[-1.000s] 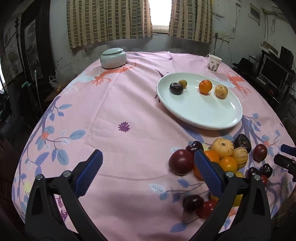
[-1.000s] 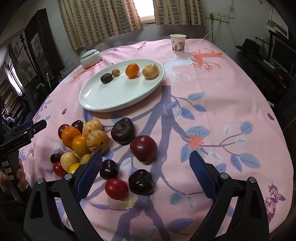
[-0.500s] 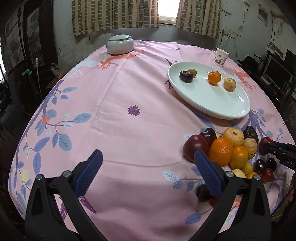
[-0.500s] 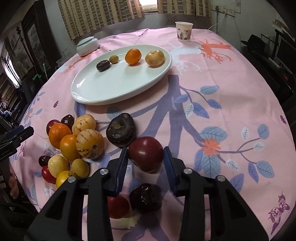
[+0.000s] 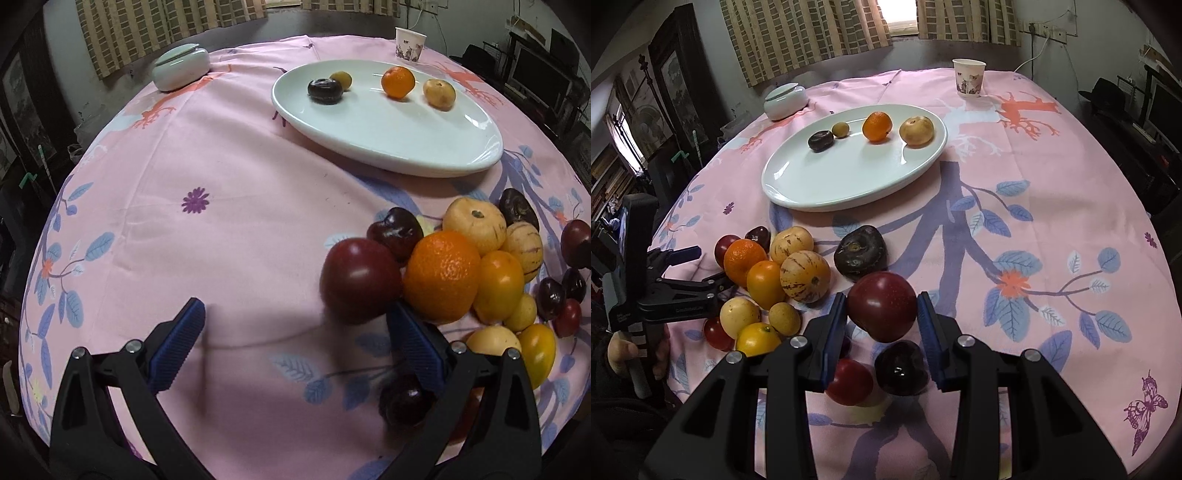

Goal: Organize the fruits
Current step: 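Grasp a red plum with the right tool while the left tool grasps another red plum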

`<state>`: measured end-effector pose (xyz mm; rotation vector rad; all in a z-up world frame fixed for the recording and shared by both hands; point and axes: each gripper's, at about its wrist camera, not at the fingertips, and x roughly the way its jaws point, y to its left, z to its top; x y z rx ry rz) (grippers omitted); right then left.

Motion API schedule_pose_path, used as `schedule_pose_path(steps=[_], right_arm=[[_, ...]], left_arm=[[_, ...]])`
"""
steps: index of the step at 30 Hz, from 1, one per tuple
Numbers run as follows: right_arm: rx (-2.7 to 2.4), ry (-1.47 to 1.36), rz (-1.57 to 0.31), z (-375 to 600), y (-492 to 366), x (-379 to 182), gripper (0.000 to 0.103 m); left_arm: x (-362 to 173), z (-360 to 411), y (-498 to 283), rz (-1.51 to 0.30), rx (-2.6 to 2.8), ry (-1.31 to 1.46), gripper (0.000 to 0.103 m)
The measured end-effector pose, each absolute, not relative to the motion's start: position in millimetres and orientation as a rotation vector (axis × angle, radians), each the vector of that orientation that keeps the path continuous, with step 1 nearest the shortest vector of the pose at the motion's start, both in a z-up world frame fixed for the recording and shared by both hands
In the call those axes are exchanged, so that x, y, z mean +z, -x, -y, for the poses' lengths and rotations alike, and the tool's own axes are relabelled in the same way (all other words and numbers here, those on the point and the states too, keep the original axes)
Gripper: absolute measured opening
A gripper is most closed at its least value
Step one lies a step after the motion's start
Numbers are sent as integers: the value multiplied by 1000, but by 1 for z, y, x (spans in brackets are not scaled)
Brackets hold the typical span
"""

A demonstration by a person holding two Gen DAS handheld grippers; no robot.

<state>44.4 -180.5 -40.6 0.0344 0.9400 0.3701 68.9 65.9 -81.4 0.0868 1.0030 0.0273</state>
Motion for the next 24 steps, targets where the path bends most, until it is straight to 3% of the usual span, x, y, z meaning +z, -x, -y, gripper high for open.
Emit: schedule_pose_path(steps=[5, 6, 7, 8, 24], right_arm=[[379, -56, -942, 182, -42, -40, 39], [379, -60, -943, 182, -43, -40, 39], [381, -62, -943, 182, -42, -40, 39], [384, -61, -942, 180, -42, -39, 39], [418, -54, -927, 168, -38, -32, 39]], left_arm=[[-79, -59, -73, -1004, -69, -49, 78], [-78, -57, -71, -998, -77, -49, 67], [-76, -56, -69, -989, -95, -42, 44], [-73, -54, -67, -988, -121, -23, 39], [-40, -50, -34, -926, -166, 29, 39]])
